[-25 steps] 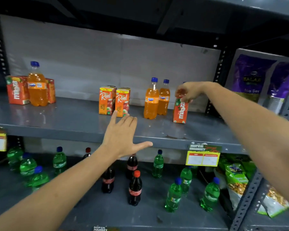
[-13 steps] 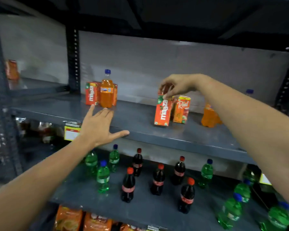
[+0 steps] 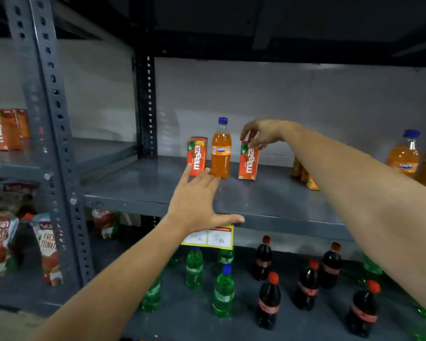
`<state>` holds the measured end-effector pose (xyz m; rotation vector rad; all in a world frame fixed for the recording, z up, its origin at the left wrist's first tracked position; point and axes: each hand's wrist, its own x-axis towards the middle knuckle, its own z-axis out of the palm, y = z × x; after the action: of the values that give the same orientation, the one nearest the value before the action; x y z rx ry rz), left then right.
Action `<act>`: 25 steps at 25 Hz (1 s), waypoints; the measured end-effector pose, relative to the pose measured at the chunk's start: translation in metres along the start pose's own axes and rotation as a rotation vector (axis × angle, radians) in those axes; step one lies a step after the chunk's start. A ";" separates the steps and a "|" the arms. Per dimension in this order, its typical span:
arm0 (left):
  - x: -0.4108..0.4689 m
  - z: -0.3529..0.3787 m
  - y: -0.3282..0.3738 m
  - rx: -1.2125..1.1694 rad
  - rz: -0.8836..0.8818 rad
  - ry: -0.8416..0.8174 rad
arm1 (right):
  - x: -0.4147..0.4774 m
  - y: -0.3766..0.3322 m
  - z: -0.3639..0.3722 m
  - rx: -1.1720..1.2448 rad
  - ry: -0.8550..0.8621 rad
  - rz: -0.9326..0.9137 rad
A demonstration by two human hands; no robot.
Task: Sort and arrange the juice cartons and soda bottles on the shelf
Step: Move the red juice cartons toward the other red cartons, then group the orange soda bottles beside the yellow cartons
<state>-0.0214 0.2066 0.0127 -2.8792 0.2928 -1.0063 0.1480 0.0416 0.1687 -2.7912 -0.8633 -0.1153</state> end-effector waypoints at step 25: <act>0.001 -0.004 0.024 -0.021 -0.063 0.041 | -0.089 0.017 -0.062 0.233 0.010 -0.056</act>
<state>-0.0267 0.1828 0.0129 -2.9069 0.2181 -1.0803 0.0840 -0.0354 0.2139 -2.5496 -0.8912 -0.0354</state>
